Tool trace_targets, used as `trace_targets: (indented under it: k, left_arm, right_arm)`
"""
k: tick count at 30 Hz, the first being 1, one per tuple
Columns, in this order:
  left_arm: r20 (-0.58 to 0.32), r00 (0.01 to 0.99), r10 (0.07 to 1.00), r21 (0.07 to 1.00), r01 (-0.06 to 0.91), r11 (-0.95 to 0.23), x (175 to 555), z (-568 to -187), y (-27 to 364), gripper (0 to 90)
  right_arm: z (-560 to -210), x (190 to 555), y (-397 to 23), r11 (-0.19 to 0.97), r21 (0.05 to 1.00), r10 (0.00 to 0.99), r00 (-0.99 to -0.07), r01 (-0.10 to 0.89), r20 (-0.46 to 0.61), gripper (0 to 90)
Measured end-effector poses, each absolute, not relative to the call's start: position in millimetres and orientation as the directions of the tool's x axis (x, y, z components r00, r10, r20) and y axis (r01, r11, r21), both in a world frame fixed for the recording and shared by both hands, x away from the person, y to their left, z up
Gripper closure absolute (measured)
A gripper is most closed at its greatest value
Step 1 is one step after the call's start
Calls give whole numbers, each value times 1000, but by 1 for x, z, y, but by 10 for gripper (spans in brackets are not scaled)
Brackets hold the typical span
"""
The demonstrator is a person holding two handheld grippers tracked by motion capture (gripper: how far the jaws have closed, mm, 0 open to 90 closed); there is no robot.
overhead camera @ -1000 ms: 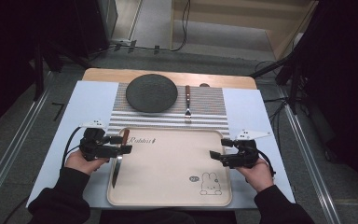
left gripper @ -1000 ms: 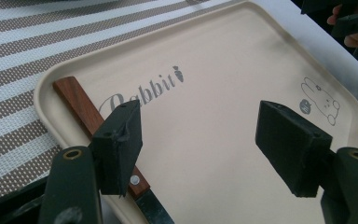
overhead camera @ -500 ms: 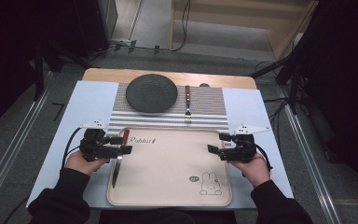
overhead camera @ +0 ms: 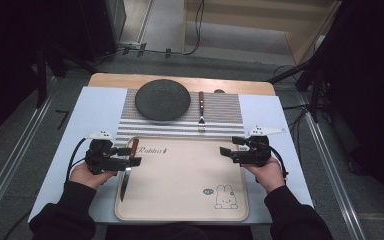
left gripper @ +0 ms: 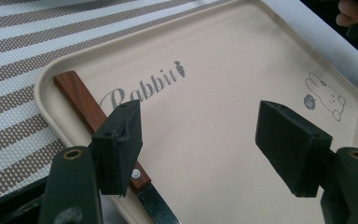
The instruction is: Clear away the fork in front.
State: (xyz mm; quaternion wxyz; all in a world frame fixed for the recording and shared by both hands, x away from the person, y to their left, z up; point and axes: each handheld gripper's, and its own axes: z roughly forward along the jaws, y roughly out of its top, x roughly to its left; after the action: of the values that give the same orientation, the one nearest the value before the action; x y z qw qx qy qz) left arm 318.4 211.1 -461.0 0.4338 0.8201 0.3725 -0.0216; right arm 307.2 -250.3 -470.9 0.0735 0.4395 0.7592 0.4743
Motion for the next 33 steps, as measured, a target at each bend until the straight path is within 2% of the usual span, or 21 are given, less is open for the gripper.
trace_targets:
  k: [26,33]
  left_arm:
    - [-367,717,593,699,633,-333,319,-460,213,319]
    - [-371,711,598,700,637,-323,319,-460,214,319]
  right_arm:
    - [-468,342,-231,163,788,756,-588,593,287,238]
    - [-467,355,-224,179,785,780,-572,593,254,226]
